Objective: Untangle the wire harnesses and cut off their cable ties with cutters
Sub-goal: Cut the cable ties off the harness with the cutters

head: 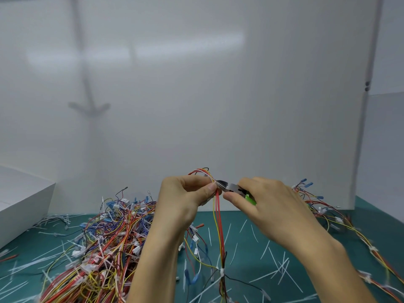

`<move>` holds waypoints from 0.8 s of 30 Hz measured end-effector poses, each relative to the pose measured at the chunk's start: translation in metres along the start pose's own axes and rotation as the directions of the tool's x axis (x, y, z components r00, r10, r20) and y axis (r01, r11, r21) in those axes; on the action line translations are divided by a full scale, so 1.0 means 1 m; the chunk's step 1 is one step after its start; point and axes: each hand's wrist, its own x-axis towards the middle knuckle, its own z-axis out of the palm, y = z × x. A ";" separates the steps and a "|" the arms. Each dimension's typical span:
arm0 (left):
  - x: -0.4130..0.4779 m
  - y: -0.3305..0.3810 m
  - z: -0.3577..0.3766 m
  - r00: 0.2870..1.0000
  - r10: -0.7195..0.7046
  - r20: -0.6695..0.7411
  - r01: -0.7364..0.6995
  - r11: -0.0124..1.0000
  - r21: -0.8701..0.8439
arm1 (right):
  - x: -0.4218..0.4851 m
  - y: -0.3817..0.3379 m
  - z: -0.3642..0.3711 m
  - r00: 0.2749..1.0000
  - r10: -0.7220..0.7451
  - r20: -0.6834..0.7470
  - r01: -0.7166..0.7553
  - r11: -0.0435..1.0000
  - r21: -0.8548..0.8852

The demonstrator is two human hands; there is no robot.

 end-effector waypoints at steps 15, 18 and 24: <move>0.001 -0.001 0.001 1.000 0.020 -0.024 -0.018 0.997 0.073 | 0.000 -0.002 -0.003 1.000 0.000 -0.002 0.000 1.000 -0.008; 0.002 -0.001 0.001 0.999 0.033 -0.033 -0.029 0.995 0.094 | 0.000 -0.004 -0.005 1.000 0.009 0.002 -0.009 1.000 -0.009; 0.003 -0.002 0.001 0.997 0.055 -0.047 -0.051 0.995 0.087 | 0.000 -0.005 -0.008 1.000 0.027 0.013 -0.027 0.999 -0.018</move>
